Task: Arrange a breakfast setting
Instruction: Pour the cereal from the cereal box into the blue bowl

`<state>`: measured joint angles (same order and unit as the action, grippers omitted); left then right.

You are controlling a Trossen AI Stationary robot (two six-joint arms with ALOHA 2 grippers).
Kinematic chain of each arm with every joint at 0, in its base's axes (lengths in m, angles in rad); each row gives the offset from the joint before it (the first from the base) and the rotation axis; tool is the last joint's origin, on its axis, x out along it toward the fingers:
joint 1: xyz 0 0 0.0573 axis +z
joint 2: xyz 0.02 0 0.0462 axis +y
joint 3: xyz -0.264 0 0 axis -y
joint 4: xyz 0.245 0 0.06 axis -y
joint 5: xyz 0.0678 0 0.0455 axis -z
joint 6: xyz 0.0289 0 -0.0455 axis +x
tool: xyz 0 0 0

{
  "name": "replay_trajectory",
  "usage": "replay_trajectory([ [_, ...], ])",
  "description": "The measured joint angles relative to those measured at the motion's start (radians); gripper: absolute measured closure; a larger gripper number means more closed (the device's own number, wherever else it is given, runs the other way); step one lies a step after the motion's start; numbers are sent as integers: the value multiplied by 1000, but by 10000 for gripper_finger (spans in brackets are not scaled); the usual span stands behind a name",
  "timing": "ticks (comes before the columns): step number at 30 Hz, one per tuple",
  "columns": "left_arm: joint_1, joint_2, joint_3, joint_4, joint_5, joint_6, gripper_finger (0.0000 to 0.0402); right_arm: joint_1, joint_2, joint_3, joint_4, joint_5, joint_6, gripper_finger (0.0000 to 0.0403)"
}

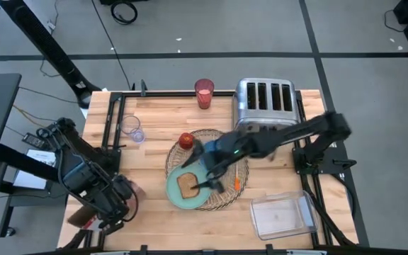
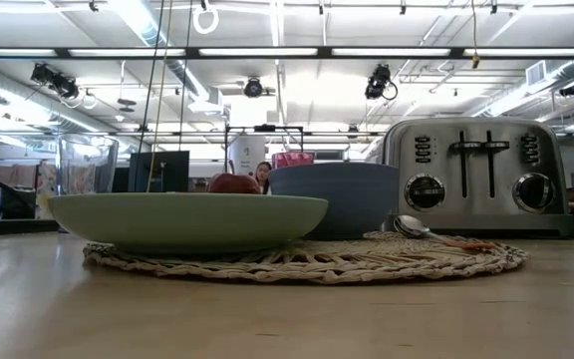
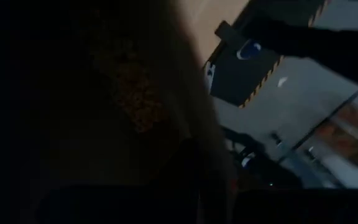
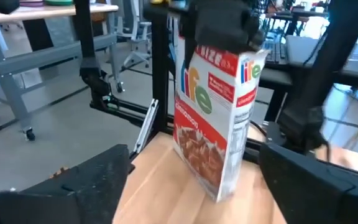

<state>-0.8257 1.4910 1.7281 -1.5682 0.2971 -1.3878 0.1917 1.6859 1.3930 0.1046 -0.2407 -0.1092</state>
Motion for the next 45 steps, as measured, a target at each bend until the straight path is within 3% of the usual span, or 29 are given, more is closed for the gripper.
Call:
replay_trajectory([
  [5,0,0,0,-2,3,103,400,-3,167,0,196,-18,26,16],
  [14,74,0,1,-3,-9,273,401,-24,423,24,582,-93,172,14],
  [25,129,0,1,19,-9,468,401,-73,644,302,510,-118,234,17],
  [37,152,0,1,45,-35,556,393,-94,864,574,462,-382,219,30],
  [45,175,0,1,44,-18,593,390,-75,879,592,371,-305,146,35],
])
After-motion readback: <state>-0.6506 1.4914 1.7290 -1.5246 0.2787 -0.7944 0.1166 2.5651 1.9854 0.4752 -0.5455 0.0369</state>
